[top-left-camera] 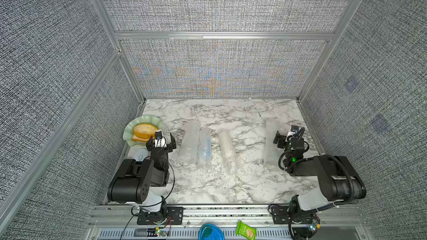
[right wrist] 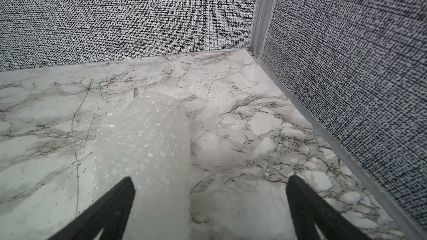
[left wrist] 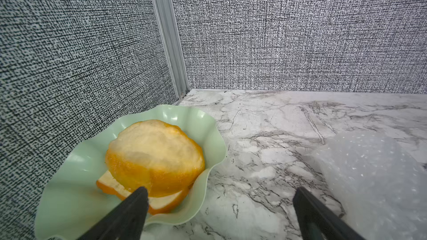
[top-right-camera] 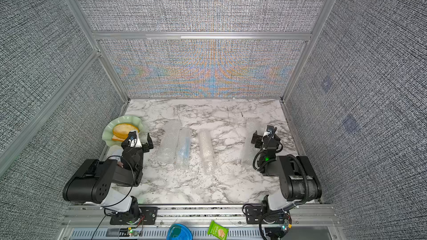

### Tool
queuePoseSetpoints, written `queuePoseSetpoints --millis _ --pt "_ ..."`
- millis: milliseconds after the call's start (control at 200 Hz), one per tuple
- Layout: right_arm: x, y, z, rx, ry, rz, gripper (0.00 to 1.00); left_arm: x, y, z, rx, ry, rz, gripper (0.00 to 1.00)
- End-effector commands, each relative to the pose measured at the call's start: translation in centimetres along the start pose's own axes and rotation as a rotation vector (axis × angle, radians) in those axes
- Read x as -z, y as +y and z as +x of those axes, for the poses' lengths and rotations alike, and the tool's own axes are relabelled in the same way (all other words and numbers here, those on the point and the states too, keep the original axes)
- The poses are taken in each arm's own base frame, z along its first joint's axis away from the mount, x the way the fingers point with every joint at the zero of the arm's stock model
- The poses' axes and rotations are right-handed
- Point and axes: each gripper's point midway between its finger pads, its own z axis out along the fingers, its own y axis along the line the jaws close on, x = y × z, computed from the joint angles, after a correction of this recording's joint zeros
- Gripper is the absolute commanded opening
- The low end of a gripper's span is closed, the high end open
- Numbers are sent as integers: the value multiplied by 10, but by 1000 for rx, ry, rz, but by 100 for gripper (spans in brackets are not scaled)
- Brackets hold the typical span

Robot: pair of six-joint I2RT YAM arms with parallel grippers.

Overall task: Unwrap the vase from the bubble wrap
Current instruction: Adjust the bubble wrap at the center of the board.

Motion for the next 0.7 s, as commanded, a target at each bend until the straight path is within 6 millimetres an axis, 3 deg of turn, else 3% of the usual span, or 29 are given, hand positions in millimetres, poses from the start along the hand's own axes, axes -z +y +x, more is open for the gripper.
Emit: queuePoseSetpoints --millis 0,695 --pt "1 0 4 4 9 1 99 -1 -1 -7 9 -26 8 100" --pt "2 0 3 4 5 0 99 0 -2 -7 9 -28 9 99"
